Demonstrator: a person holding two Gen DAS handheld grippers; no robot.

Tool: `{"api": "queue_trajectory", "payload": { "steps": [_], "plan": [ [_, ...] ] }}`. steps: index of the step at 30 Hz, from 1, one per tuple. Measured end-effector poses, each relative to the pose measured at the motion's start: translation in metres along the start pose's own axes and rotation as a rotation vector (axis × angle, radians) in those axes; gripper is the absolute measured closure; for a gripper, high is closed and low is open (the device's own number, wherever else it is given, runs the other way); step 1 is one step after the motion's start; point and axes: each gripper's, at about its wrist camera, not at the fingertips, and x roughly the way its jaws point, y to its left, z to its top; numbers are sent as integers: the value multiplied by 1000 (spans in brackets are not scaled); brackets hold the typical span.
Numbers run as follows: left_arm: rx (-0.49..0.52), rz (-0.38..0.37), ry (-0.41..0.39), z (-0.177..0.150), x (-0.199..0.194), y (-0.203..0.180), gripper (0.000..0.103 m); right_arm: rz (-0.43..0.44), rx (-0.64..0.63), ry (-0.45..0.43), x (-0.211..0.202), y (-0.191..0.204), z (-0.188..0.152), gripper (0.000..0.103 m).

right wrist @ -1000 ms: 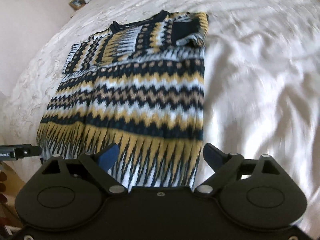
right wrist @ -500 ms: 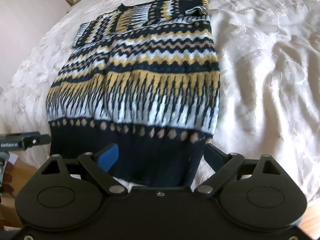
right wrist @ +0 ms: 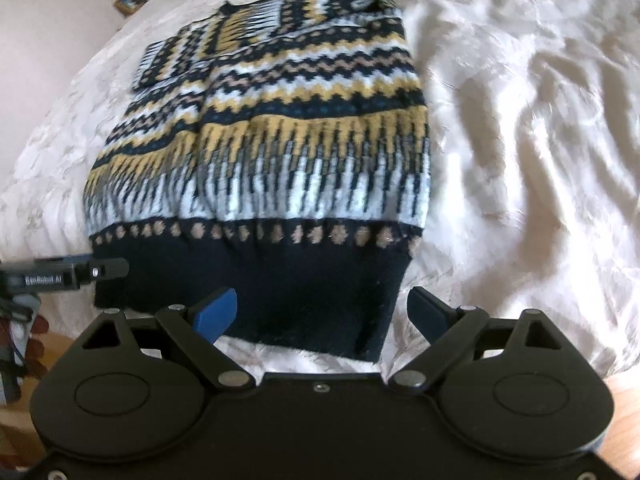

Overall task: Fold small clothes
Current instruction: 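Lower both tools onto the dark ribbed hem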

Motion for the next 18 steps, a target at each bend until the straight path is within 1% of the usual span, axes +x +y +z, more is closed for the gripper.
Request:
{"api": "queue_trajectory", "payload": {
  "steps": [3, 5, 7, 10, 14, 18],
  "plan": [
    [-20, -6, 10, 2, 8, 3, 13, 1, 34, 11, 8, -7, 4, 10],
    [-19, -21, 20, 3, 12, 3, 5, 8, 49, 20, 15, -12, 7, 10],
    [-12, -28, 24, 3, 15, 2, 2, 22, 65, 29, 21, -15, 9, 10],
    [-20, -33, 21, 2, 16, 3, 1, 44, 91, 42, 31, -20, 10, 10],
    [-58, -40, 15, 3, 16, 5, 1, 71, 118, 47, 42, -26, 13, 9],
    [-67, -46, 18, 5, 16, 7, 1, 104, 144, 51, 50, -32, 16, 8]
  ]
}}
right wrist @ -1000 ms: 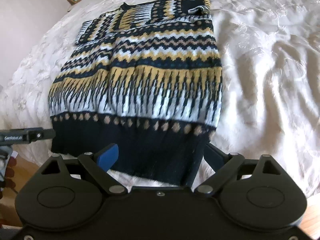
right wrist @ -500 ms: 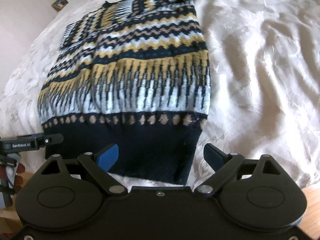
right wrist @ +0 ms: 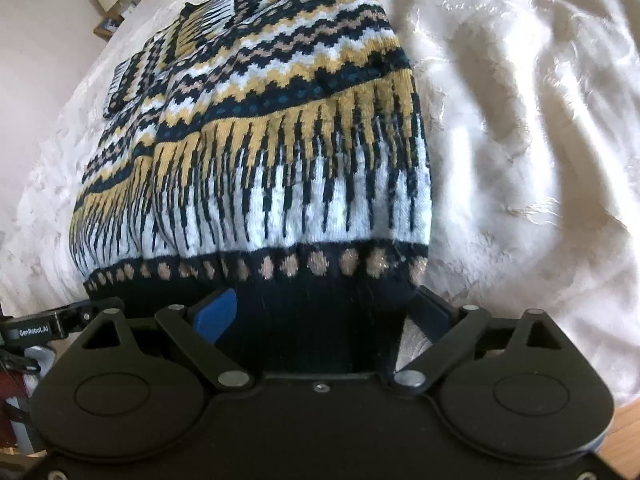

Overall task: Fold small clothes
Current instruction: 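Lower both tools onto the dark ribbed hem, then grasp the hem with both tools and fold it up toward the collar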

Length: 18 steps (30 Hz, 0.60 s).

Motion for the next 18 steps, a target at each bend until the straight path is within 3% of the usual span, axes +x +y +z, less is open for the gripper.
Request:
{"api": "queue_trajectory", "payload": {
  "steps": [10, 12, 15, 17, 18],
  "plan": [
    [-13, 14, 0, 1, 0, -1, 3, 40, -7, 20, -1, -6, 3, 8],
    [9, 47, 5, 1, 0, -5, 10, 41, -9, 23, -1, -5, 3, 8],
    [41, 116, -2, -1, -5, -10, 34, 38, -5, 27, -2, -6, 3, 11],
    [17, 101, -14, -2, -9, -6, 53, 39, 4, 28, -3, -6, 3, 16],
    [3, 91, -14, -2, -11, -3, 55, 40, 9, 27, -4, -6, 3, 19]
  ]
}}
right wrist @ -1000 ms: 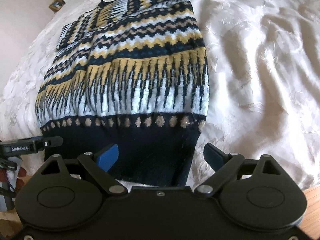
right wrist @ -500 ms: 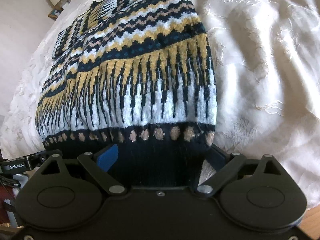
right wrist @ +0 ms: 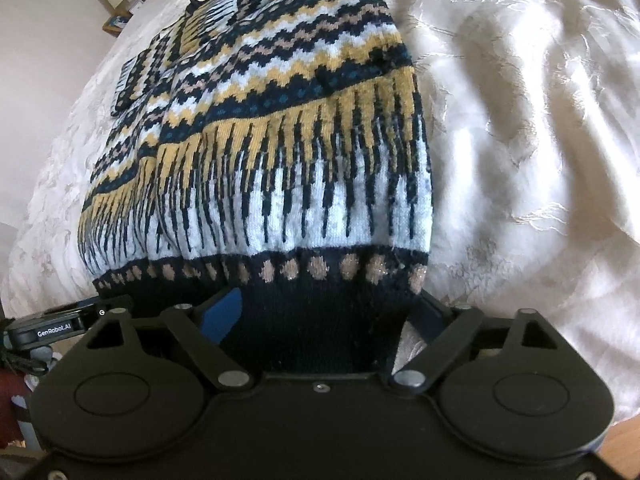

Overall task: Fold small clothes
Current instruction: 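Grasp the hem with both tools and fold it up toward the collar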

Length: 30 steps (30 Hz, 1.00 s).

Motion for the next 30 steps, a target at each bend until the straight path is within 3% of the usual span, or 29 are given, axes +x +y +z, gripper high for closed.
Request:
{"api": "queue_trajectory", "payload": {
  "steps": [2, 4, 6, 9, 14, 20, 30],
  "plan": [
    [-3, -11, 6, 0, -1, 3, 67, -1, 8, -3, -1, 1, 0, 28],
    [25, -16, 7, 1, -2, 2, 79, 1, 10, 0, -1, 2, 0, 61],
    [44, -25, 9, 3, -4, 0, 89, -17, -1, 0, -3, 5, 0, 79],
    [32, -40, -3, 3, -10, 0, 94, 21, 3, -26, -15, 8, -1, 88],
    [-26, -68, -53, 2, -27, 3, 94, 110, 20, -101, -47, 16, 3, 89],
    [-77, -118, -183, 11, -61, 5, 94, 196, 42, -202, -81, 25, 18, 89],
    [-104, -147, -354, 74, -98, 1, 94, 279, 70, -322, -95, 28, 73, 89]
  ]
}}
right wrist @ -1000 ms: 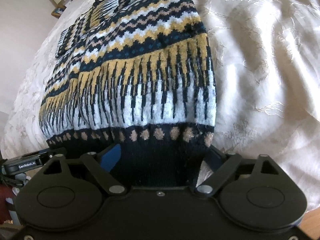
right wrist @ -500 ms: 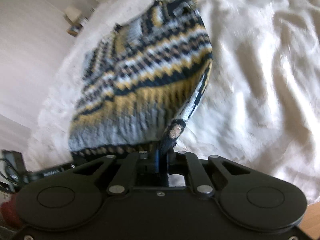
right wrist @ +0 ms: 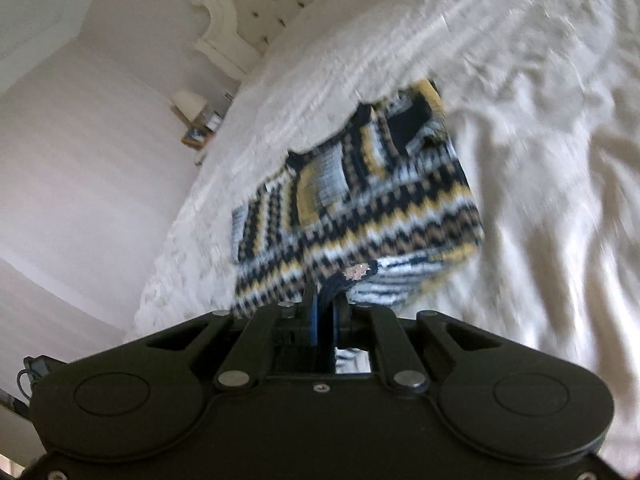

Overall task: Fold small clothes
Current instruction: 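Grasp the hem with both tools and fold it up toward the collar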

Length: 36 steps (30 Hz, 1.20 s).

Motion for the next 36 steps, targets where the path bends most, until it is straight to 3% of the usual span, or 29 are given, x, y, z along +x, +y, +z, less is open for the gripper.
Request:
{"api": "queue_trajectory", "payload": {
  "steps": [15, 22, 29, 34, 35, 36],
  "plan": [
    [18, 69, -126, 118, 66, -20, 94, 80, -47, -60, 79, -4, 138, 89],
    [-5, 126, -85, 152, 120, -17, 94, 40, -17, -12, 134, -21, 184, 89],
    [-32, 169, 4, 165, 170, -1, 94, -28, 29, 40, 177, -43, 201, 88],
    [-56, 162, 73, 174, 196, 16, 90, -104, 88, 63, 199, -55, 207, 77],
    [-66, 146, 92, 176, 201, 21, 82, -122, 101, 61, 201, -57, 208, 72],
    [-70, 133, 104, 178, 205, 26, 78, -135, 108, 56, 202, -57, 209, 58]
  ]
}}
